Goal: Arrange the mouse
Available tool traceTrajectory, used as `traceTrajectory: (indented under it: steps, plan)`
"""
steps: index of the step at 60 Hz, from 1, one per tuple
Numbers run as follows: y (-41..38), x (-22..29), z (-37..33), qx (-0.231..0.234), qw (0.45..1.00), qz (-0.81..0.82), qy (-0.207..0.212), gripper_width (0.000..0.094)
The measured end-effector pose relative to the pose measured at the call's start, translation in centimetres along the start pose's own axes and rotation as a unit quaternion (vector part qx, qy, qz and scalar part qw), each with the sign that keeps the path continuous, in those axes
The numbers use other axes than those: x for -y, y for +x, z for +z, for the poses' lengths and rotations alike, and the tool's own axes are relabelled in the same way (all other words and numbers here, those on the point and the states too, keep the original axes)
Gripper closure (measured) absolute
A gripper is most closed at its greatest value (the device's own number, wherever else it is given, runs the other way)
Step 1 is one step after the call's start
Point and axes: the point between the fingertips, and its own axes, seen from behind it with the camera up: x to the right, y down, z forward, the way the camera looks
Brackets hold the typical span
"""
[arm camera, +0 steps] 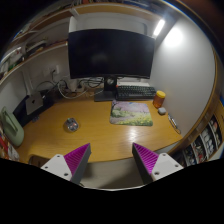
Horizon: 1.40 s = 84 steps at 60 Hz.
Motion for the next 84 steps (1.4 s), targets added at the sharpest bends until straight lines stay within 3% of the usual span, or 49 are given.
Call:
traceTrajectory:
  steps: [36,59,84]
  plan:
    - [-15.3,-1.8,3.5,0.101,0.993,-0.063,-0.016,0.0074]
    - [-18.6,-0.7,12.3,0.092,0.994,-0.052,0.024,0.0075]
    - [-20.6,1.7,22.7,0.081,0.995,-0.054,0.026,0.0074]
